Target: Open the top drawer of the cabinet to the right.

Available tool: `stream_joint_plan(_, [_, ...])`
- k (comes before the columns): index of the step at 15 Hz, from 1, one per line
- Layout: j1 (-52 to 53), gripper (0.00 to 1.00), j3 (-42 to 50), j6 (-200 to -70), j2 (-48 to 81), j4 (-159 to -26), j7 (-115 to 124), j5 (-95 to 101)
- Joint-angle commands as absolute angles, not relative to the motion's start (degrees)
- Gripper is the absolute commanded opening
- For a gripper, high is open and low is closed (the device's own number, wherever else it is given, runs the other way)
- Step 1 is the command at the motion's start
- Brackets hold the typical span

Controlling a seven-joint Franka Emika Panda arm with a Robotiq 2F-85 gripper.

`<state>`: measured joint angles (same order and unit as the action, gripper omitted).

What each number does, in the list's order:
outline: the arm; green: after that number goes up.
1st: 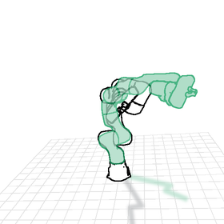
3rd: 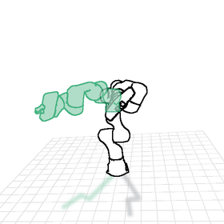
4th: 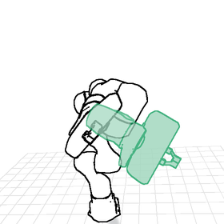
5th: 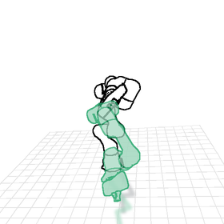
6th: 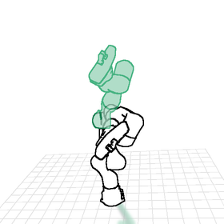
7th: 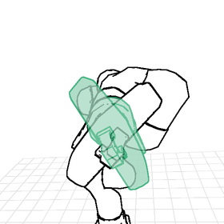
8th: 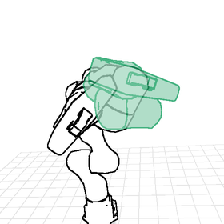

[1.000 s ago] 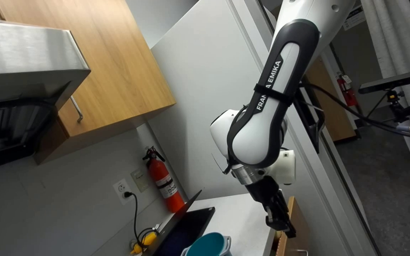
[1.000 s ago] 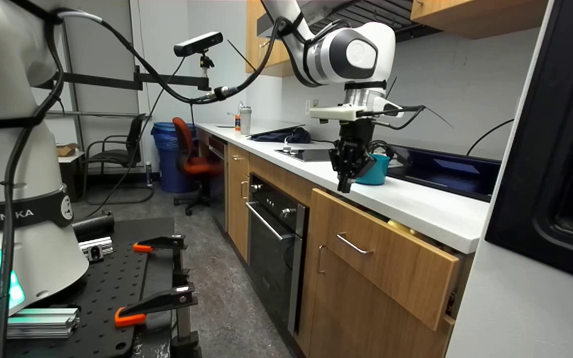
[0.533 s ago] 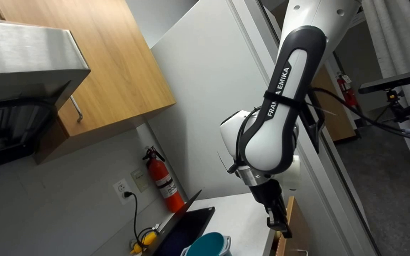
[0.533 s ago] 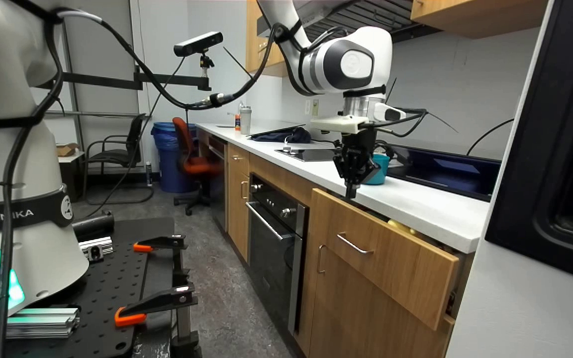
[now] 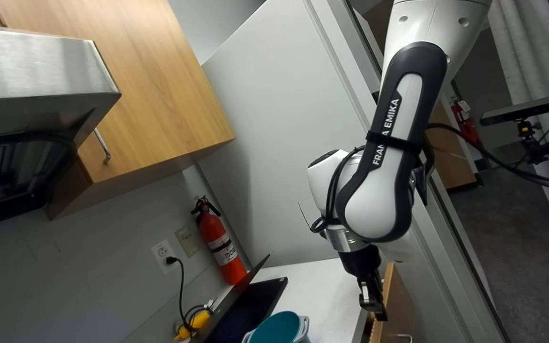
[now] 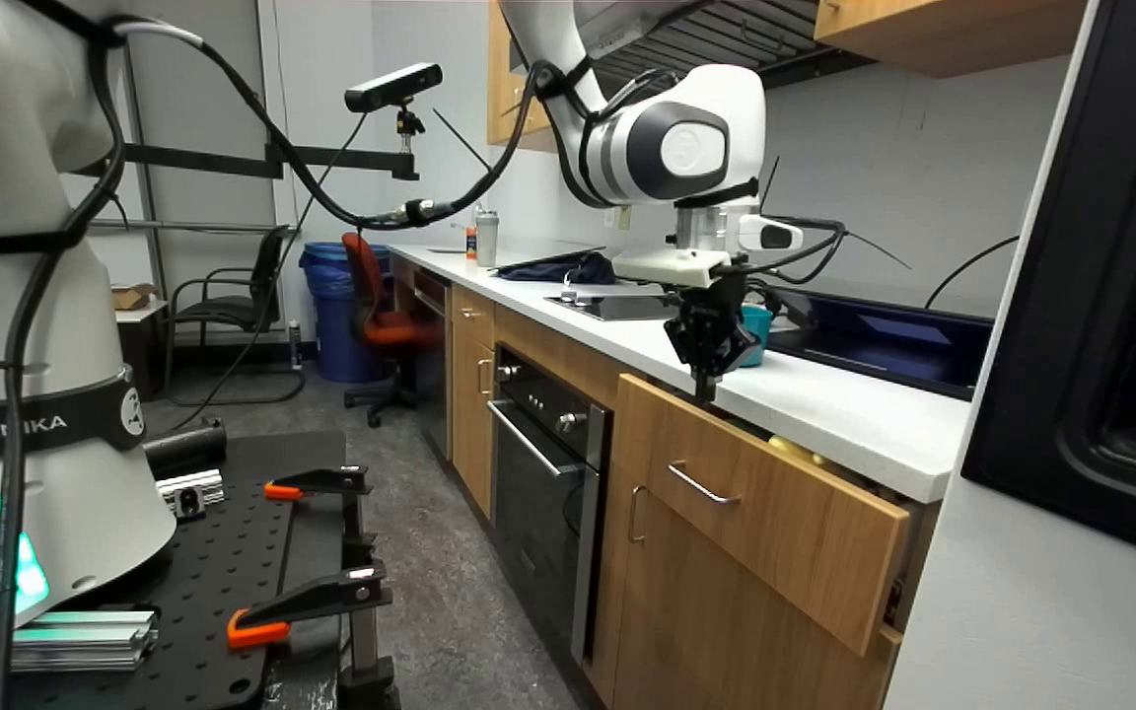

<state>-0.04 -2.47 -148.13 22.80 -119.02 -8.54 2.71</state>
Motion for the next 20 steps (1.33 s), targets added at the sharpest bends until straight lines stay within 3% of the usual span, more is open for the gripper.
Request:
stream_joint_plan(1, [-0.9,0.00,-2.6,-152.2,23.3,-119.7,-10.4,2.7])
stream_joint_plan(20, [-1.4,0.00,-2.3,-153.6,28.1,-114.3,-10.9,3.4])
